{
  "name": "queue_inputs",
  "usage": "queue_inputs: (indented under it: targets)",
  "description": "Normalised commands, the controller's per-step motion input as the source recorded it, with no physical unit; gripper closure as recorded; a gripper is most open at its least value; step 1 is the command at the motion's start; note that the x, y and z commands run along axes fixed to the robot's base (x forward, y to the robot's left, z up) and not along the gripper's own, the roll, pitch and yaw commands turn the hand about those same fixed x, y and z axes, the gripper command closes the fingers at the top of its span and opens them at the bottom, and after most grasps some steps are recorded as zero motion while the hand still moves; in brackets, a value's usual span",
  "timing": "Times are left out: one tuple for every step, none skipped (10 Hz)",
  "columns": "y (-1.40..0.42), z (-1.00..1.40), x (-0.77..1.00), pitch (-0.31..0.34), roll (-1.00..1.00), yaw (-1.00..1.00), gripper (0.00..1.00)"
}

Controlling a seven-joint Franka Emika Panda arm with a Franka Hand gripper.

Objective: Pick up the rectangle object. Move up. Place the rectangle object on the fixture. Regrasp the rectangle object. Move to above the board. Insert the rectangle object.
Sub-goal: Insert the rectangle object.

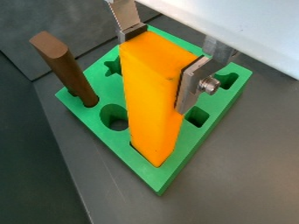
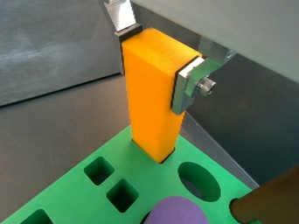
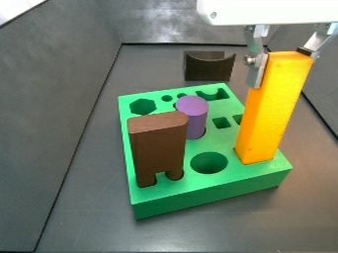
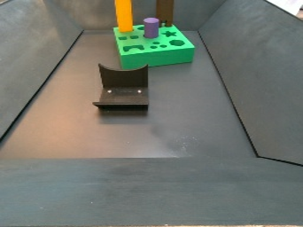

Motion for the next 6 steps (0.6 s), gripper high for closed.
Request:
queue_inputs:
  targets:
    - [-0.59,-0.23,-0.29,-0.206,0.5,0.12,1.0]
    - [-0.49,-0.11,-0.23,-0.209,0.5,0.1,1.0]
    - [-0.43,-0.02,-0.17,-0.221,0.5,0.09,1.0]
    - [-0.3,0.0,-0.12,-0.22,0.5,0.08,1.0]
    - [-0.27,0.02,-0.06,-0.231,0.5,0.05,1.0]
    - [-0.33,0.0,-0.05,-0.18,0.5,0.0,1.0]
